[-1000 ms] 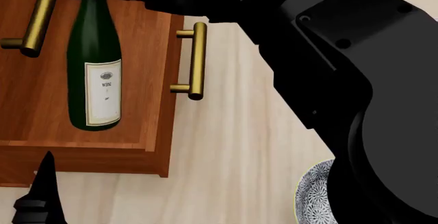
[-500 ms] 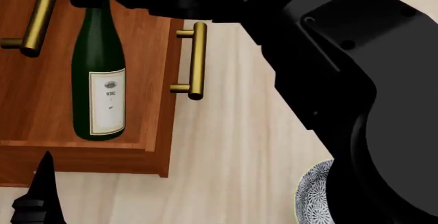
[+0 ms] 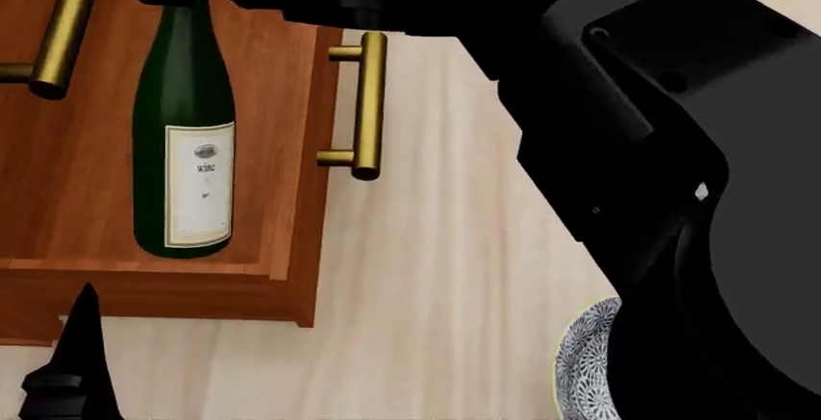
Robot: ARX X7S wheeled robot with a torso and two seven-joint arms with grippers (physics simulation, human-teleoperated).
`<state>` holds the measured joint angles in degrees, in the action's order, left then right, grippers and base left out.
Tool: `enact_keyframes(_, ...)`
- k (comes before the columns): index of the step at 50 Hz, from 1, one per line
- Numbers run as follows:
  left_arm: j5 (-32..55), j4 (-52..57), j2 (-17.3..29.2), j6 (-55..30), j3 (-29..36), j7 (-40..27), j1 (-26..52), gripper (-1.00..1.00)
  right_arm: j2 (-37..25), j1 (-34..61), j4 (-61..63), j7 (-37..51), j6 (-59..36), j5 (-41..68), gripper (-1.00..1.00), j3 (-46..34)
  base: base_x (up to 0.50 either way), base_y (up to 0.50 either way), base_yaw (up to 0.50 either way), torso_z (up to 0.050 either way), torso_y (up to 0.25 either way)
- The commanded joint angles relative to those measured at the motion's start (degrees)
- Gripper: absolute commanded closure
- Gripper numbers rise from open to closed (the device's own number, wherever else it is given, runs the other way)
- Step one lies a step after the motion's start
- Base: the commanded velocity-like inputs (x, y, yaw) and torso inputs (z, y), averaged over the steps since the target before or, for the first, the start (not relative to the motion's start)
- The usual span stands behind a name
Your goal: Put the wine bottle in the bottom drawer of the cabinet.
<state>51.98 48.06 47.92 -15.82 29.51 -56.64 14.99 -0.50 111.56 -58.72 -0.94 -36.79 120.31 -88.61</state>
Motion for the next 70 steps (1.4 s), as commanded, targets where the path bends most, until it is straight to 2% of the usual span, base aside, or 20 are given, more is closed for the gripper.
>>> enact_keyframes(1, 0.3, -0.1, 0.0, 0.6, -0.2, 0.4, -0.2, -1.0, 0.5, -1.8, 3.0, 0.2, -0.9, 0.6, 1.0, -3.9, 0.0, 0.0, 0.0, 0.0, -0.094)
enact_keyframes(44, -0.8, -0.3, 0.0, 1.6, -0.3, 0.5, -1.0, -1.0, 0.5, -3.2, 4.8, 0.9, -1.6, -2.0, 1.0, -3.6, 0.0, 0.0, 0.0, 0.0, -0.147)
enact_keyframes(70, -0.2, -0.5, -0.2, 2.7, -0.8, 0.9, -1.3, -1.0, 0.5, -5.0, 6.2, 2.8, -3.5, -5.6, 1.0, -3.4, 0.0, 0.0, 0.0, 0.0, -0.004)
